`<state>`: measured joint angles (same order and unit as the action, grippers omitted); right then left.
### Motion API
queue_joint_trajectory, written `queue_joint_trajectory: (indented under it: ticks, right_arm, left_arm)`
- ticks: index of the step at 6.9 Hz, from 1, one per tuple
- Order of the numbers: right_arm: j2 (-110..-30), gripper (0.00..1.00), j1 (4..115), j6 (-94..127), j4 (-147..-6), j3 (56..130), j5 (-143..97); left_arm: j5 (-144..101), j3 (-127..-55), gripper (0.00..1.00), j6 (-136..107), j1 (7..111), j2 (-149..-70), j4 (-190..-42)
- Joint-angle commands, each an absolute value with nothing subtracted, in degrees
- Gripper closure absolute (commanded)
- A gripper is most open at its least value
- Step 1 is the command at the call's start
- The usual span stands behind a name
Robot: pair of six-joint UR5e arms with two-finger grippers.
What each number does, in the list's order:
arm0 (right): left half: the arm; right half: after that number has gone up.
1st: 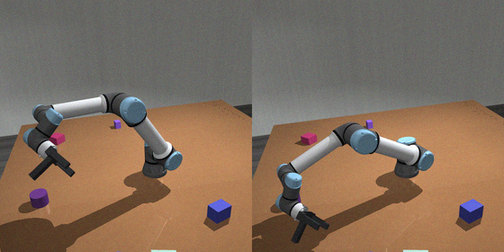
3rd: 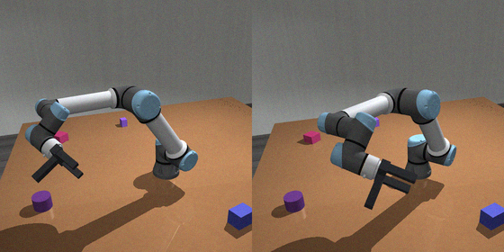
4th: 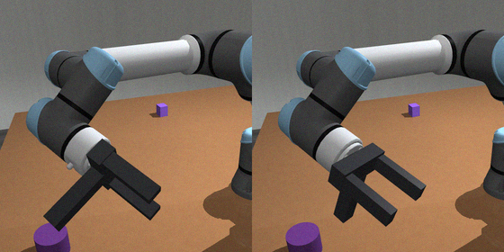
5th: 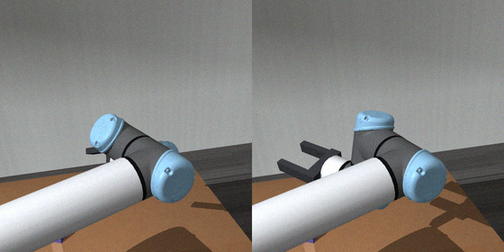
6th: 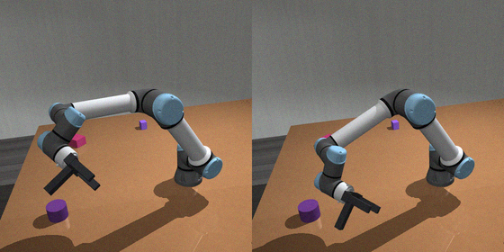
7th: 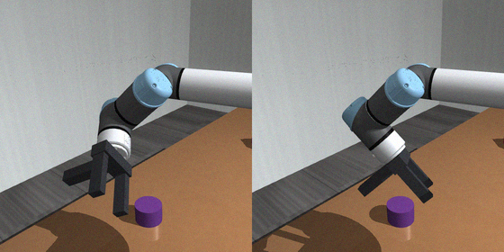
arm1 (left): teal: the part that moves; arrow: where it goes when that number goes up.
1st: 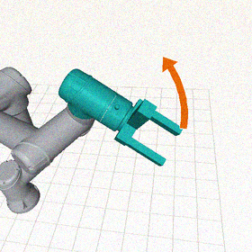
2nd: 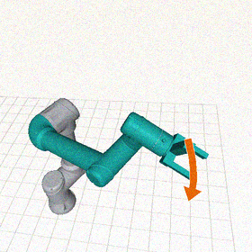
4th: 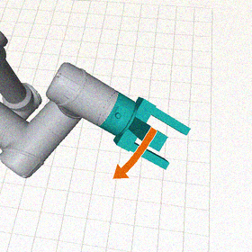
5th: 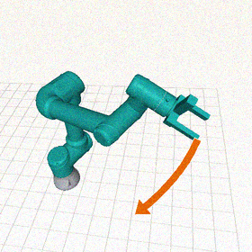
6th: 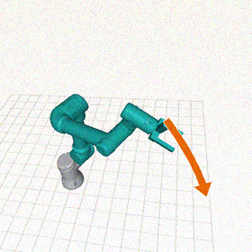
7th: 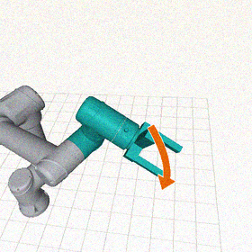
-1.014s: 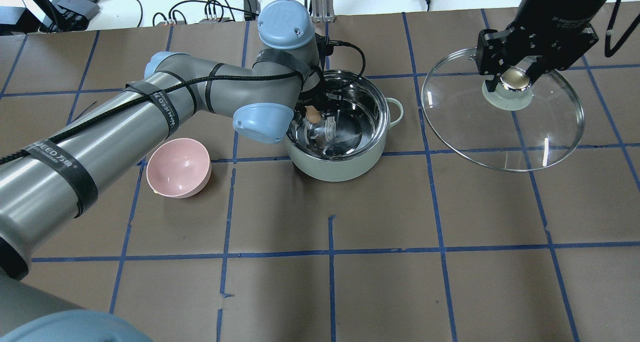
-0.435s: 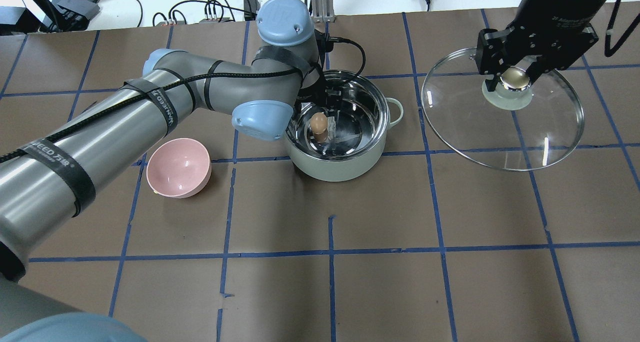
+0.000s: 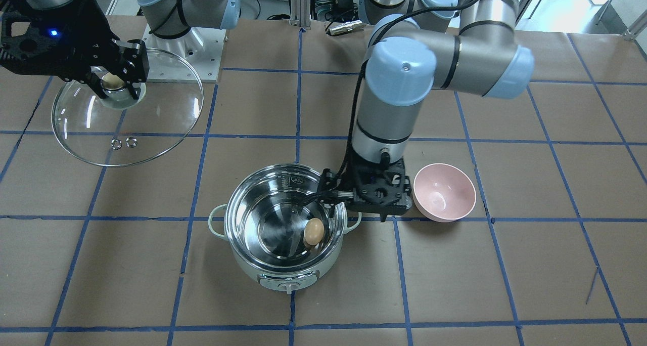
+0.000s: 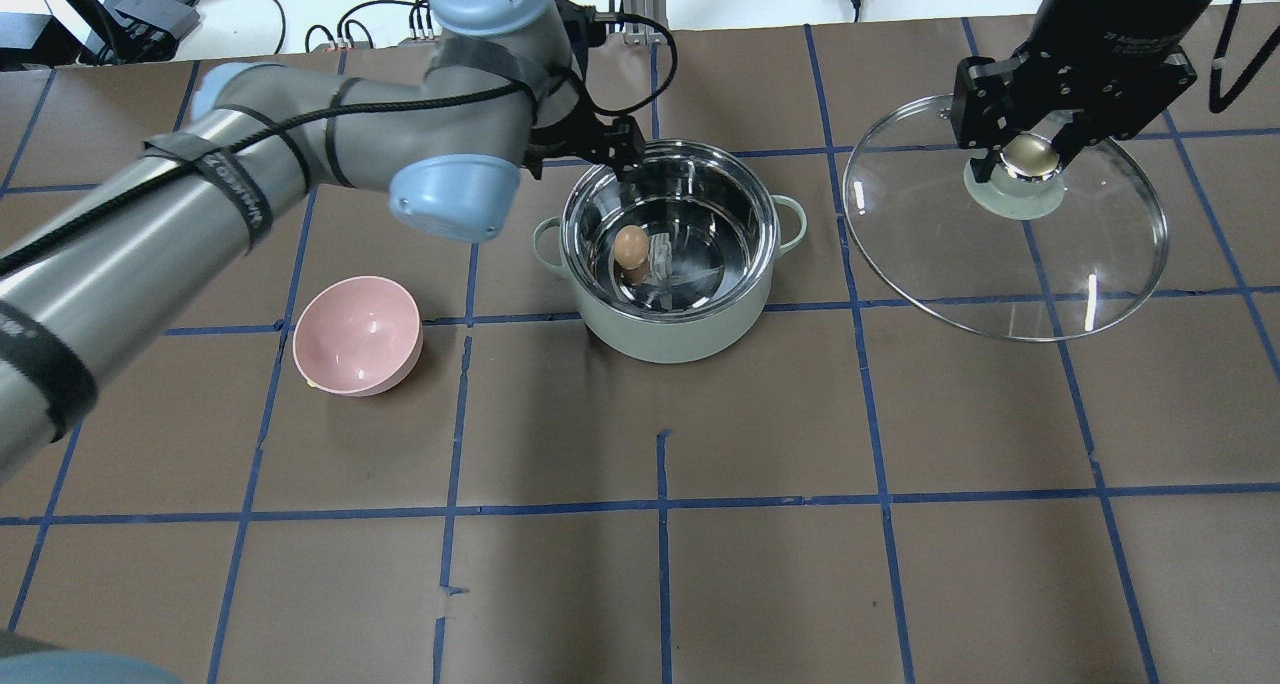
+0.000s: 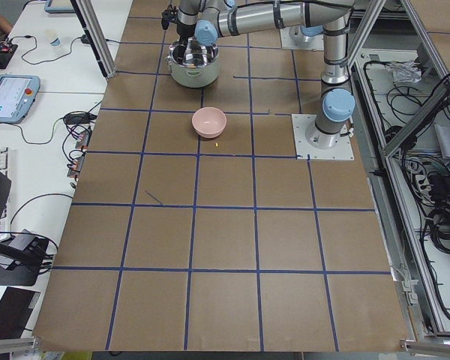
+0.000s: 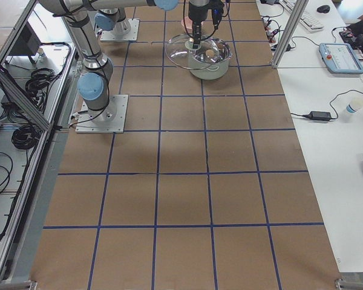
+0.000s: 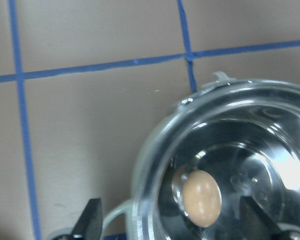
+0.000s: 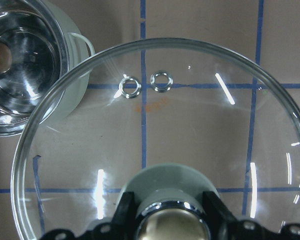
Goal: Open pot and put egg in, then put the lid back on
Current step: 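Withdraw the left gripper while the right gripper carries the lid over the pot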
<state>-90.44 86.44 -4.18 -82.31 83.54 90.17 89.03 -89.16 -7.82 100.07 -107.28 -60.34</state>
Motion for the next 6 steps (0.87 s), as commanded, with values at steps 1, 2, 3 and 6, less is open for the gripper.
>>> queue_joint_trajectory:
  ticks: [1, 2, 3, 6]
  right_arm:
    - [-85.8, 0.96, 88.0, -3.4, -82.9, 78.7, 89.5]
    - [-81.1, 0.96, 92.7, -0.9, -83.4, 74.1, 90.0]
    - [-77.1, 0.96, 96.5, 1.6, -86.8, 72.7, 89.5]
    - [-68.0, 0.95, 103.5, 16.0, -96.0, 72.6, 89.0]
  left_arm:
    - [88.9, -89.0, 0.0, -7.6, 94.8, -97.1, -74.5]
    - [89.0, -88.9, 0.0, -7.6, 93.5, -93.3, -81.6]
    - [89.1, -88.7, 0.0, -7.6, 92.9, -91.3, -84.8]
    - [91.4, -87.8, 0.0, -4.2, 90.8, -88.6, -92.6]
